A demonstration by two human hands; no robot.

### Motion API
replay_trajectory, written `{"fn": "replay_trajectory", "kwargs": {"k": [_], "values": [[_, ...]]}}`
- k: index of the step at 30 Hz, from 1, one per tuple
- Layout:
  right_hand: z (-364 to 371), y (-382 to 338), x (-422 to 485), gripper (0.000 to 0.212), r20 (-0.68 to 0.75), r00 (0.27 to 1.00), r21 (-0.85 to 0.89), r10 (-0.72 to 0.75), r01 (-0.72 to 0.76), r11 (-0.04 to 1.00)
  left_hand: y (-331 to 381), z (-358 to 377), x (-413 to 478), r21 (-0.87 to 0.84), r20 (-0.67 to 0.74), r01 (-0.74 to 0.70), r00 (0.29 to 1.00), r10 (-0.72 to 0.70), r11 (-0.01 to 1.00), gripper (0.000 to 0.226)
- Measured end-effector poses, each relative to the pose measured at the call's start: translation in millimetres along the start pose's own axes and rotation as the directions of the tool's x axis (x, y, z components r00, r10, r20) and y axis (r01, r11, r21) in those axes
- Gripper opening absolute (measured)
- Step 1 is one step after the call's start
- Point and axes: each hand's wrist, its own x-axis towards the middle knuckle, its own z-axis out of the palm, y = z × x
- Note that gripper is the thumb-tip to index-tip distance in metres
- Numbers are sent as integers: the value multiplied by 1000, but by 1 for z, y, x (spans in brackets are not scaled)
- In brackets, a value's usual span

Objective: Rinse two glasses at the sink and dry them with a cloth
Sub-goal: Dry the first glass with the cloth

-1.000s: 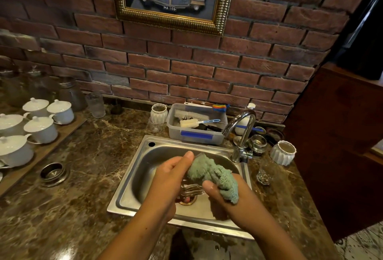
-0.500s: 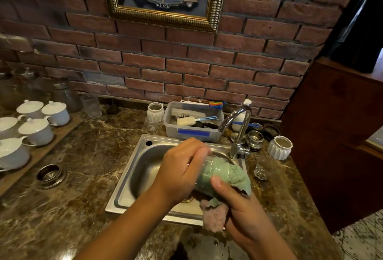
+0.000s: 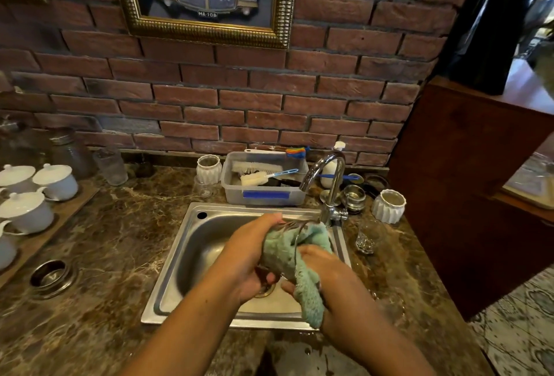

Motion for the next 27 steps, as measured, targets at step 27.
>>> {"fn": "replay_trajectory", "kwargs": {"k": [27], "values": [[-8,2,1,26,-143,983,-113,-111,96,989,10,20,-27,-119,-31,23,999,-27,993,26]]}}
